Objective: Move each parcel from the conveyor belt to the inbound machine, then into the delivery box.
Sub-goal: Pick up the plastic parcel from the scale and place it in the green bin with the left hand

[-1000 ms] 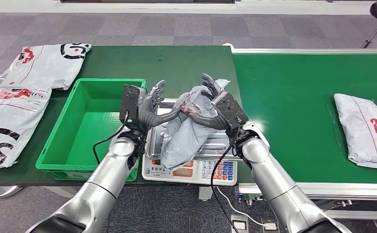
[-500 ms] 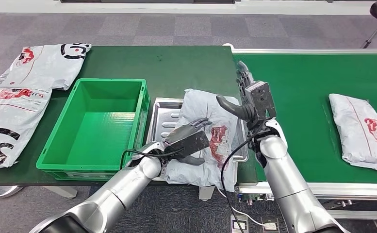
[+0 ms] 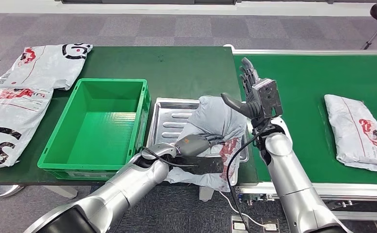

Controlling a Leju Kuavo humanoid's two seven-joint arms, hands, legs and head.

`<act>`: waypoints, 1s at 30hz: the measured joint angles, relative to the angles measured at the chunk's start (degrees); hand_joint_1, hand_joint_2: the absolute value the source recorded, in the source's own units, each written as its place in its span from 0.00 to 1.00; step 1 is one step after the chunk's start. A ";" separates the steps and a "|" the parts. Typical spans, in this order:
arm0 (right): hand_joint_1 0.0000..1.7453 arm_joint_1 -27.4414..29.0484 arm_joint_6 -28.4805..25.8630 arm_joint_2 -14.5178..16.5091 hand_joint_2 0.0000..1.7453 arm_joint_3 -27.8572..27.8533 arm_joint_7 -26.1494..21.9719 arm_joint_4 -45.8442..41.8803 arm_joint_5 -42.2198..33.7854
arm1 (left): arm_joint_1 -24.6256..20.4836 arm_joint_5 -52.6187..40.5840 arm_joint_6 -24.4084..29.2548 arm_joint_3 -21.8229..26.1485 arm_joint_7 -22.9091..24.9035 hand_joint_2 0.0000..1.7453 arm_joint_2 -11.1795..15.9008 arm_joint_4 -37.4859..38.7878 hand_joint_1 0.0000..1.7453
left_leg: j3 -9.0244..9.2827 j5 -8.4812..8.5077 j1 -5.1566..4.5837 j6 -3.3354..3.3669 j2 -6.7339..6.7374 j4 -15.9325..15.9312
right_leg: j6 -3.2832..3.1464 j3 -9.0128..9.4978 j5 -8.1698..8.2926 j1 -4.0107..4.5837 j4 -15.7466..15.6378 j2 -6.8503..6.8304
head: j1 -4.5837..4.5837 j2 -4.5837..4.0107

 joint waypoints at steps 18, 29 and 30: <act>0.00 0.37 0.98 -0.19 1.00 -1.06 0.14 0.38 -0.36 | -2.63 9.05 6.96 7.87 -0.34 1.00 0.27 -4.88 1.00 | -0.01 0.03 0.00 0.01 0.04 0.00 | 0.00 -0.08 0.02 0.01 0.00 0.04 | 0.01 -0.01; 0.00 2.19 1.42 -1.10 1.00 -2.34 -0.50 0.55 -1.23 | -5.19 7.69 9.54 10.50 1.02 1.00 1.08 -13.99 1.00 | -0.07 0.01 0.00 0.00 0.04 0.01 | 0.00 -0.13 0.01 0.00 0.00 0.05 | 0.01 0.00; 0.00 2.23 1.42 -1.14 1.00 -2.40 -0.54 0.55 -1.23 | -5.19 7.69 9.54 10.54 1.03 1.00 1.12 -14.28 1.00 | -0.07 0.01 0.00 0.00 0.04 0.01 | 0.00 -0.13 0.01 0.00 0.00 0.05 | 0.01 0.00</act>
